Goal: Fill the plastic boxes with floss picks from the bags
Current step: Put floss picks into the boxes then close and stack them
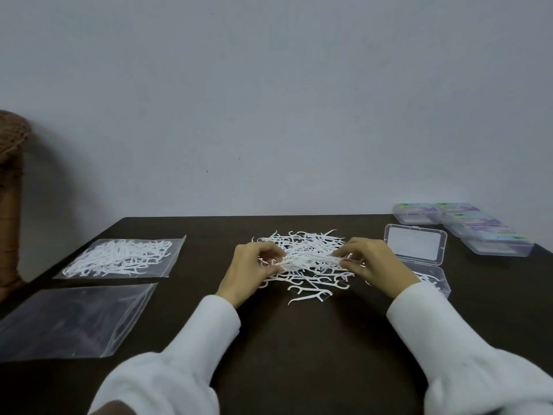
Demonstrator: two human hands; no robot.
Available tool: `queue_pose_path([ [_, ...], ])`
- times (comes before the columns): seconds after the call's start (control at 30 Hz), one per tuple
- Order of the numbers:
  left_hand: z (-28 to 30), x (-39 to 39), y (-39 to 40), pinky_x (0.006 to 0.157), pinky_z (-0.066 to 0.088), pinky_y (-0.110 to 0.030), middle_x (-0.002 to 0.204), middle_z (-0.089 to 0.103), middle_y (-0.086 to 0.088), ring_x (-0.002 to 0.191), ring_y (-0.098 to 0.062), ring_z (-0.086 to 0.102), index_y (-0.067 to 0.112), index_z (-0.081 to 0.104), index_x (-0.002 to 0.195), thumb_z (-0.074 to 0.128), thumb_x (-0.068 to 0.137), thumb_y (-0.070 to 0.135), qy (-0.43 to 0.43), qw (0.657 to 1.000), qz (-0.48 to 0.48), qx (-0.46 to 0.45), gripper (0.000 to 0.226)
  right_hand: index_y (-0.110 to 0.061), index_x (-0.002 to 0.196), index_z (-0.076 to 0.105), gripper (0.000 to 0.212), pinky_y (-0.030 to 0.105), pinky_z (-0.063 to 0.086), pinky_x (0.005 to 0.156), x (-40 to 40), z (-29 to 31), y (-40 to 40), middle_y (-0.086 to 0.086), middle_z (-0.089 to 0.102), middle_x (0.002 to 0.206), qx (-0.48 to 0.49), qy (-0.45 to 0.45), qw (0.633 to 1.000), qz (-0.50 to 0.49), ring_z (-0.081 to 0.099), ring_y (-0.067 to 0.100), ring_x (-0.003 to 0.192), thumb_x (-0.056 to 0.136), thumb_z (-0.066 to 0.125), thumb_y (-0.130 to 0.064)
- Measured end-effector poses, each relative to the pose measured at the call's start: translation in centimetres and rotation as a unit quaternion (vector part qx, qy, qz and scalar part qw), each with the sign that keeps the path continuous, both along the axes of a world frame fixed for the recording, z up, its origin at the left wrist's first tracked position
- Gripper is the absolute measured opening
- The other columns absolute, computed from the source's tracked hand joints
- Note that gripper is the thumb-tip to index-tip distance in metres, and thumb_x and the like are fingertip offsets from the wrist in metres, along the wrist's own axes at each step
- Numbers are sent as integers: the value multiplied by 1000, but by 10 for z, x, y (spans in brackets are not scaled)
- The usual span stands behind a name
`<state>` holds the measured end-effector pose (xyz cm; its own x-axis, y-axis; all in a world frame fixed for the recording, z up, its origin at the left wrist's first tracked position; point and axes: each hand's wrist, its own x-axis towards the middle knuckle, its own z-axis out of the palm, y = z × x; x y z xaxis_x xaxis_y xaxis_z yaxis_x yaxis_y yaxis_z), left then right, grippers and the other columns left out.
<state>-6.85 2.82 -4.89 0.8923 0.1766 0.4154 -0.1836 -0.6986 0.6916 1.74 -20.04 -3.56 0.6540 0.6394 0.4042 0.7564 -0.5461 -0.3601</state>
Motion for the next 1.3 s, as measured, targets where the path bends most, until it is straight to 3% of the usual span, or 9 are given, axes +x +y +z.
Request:
queue_pose_path([
  [0.13, 6, -1, -2, 63, 47, -11, 80, 72, 6, 72, -6, 63, 17, 74, 86, 80, 69, 1, 5, 999, -6, -52, 24, -15, 97, 72, 16, 3, 38, 65, 1, 1, -7, -7, 62, 79, 63, 24, 998, -11, 54, 0, 64, 82, 69, -10],
  [0.3, 12, -2, -2, 64, 53, -18, 75, 71, 5, 68, 2, 64, 19, 74, 83, 78, 74, 6, 11, 996, 0, -85, 17, -22, 86, 73, 10, 5, 40, 60, 1, 5, -16, -16, 59, 66, 113, 48, 992, -31, 55, -5, 67, 78, 74, -16],
  [0.4, 13, -1, -1, 63, 48, -12, 76, 71, 7, 70, 2, 62, 22, 74, 80, 80, 73, 12, -2, 996, 10, -84, 13, -29, 83, 70, 13, 8, 42, 59, 0, 7, -21, -15, 61, 67, 134, 65, 989, -26, 54, -1, 64, 77, 74, -18],
  [0.53, 15, 3, -2, 66, 52, -23, 72, 70, 6, 65, 2, 58, 21, 74, 75, 81, 72, 14, -24, 993, 9, -115, 10, -26, 87, 71, 14, 10, 43, 59, 0, 12, -31, -13, 62, 69, 158, 73, 984, -31, 54, 3, 61, 78, 73, -16],
  [0.6, 15, 5, -5, 65, 49, -21, 72, 70, 8, 64, 3, 57, 21, 75, 76, 80, 72, 15, -30, 992, 7, -123, 9, -25, 87, 71, 15, 9, 42, 58, 1, 14, -38, -7, 64, 71, 173, 88, 981, -27, 54, 3, 60, 78, 72, -13],
  [0.77, 18, 13, -21, 69, 44, -17, 73, 70, 12, 67, 5, 57, 21, 74, 79, 79, 74, 16, -45, 986, -15, -160, 8, -24, 88, 71, 19, 14, 50, 64, 8, 16, -67, 6, 69, 87, 214, 140, 966, -40, 59, 17, 73, 76, 73, -10],
  [0.9, 19, 23, -40, 71, 46, -18, 75, 71, 12, 66, 4, 57, 20, 74, 79, 78, 74, 13, -46, 980, -44, -187, 10, -30, 85, 68, 20, 20, 46, 68, 13, 16, -98, -1, 67, 86, 166, 151, 970, -88, 59, 13, 78, 78, 72, -12],
  [1.13, 20, 45, -87, 75, 48, -23, 78, 71, 9, 71, -3, 59, 22, 73, 78, 77, 75, 13, -37, 966, -99, -236, 11, -30, 86, 66, 20, 11, 36, 61, 17, 8, -118, -8, 62, 85, -21, 142, 982, -123, 52, 3, 74, 82, 68, -11],
  [1.3, 16, 57, -120, 71, 50, -19, 75, 70, 8, 69, -6, 59, 20, 72, 77, 77, 76, 11, -35, 960, -131, -246, 10, -35, 83, 65, 29, 5, 42, 66, 18, 6, -114, -8, 68, 86, -5, 125, 987, -101, 59, -1, 79, 80, 70, -7],
])
